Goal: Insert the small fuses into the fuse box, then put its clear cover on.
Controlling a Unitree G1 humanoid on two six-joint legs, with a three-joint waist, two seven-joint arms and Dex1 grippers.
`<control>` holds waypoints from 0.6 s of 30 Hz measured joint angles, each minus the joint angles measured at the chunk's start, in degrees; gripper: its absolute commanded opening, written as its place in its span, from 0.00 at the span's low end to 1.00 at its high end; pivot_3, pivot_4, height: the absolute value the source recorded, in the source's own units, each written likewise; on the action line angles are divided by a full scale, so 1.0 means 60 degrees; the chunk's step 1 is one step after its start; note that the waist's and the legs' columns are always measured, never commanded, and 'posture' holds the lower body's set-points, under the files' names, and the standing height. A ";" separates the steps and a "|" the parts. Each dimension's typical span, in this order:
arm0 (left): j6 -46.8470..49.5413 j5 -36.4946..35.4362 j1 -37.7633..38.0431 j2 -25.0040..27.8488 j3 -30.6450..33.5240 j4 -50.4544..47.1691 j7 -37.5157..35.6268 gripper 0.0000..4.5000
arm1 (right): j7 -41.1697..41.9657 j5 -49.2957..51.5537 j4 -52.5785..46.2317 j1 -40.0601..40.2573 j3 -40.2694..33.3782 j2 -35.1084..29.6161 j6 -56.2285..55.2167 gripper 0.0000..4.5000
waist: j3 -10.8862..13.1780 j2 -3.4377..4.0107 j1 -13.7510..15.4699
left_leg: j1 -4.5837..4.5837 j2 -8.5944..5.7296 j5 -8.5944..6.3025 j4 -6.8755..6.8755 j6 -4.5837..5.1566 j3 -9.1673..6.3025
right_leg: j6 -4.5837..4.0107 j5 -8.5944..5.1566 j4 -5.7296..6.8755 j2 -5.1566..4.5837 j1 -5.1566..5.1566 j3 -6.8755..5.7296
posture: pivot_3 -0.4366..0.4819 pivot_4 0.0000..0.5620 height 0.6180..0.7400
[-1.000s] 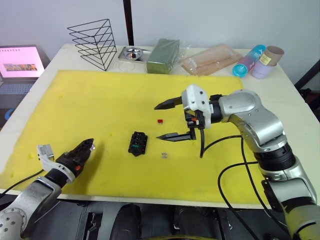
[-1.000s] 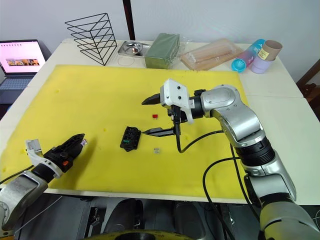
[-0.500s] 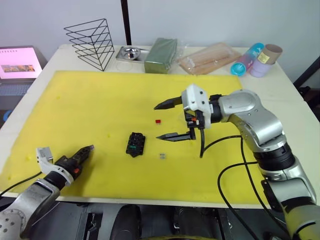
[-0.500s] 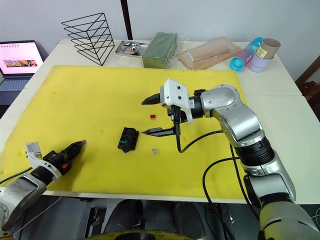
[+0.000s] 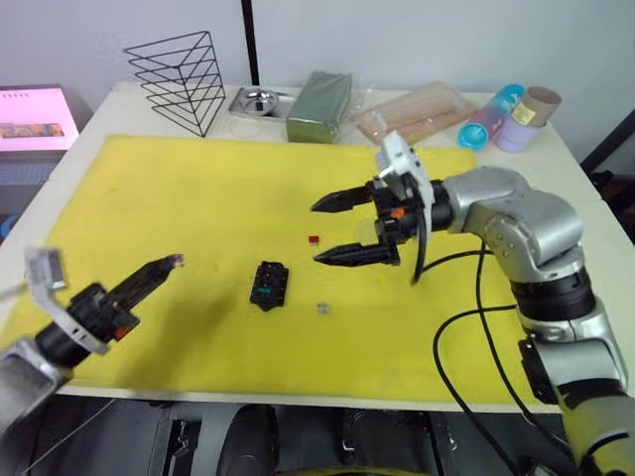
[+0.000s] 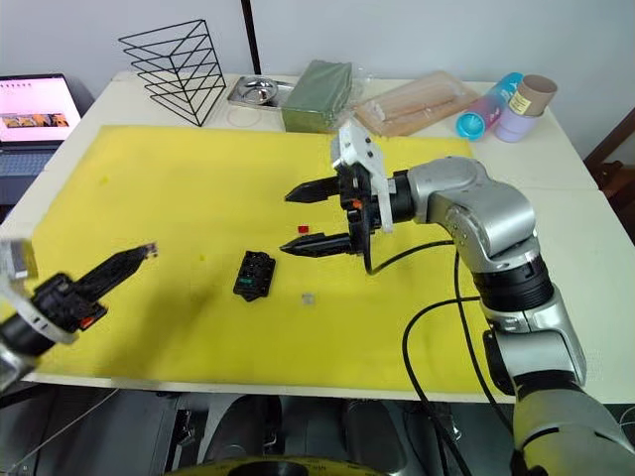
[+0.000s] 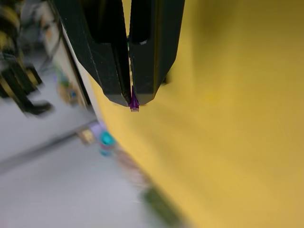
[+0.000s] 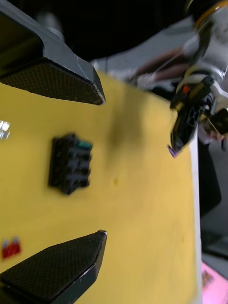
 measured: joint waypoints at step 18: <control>-0.0869 0.3997 -0.3032 0.0420 -0.2272 0.0936 -0.4610 0.00 | -0.1350 0.0892 0.0087 -0.0082 -0.0403 0.0825 0.1364 0.39 | 0.0020 0.0003 -0.0061 | -0.0158 0.0030 0.0001 0.0015 0.0003 -0.0008 | 0.0085 0.0047 0.0017 0.0066 -0.0145 0.0002 | 0.48 0.27 1.00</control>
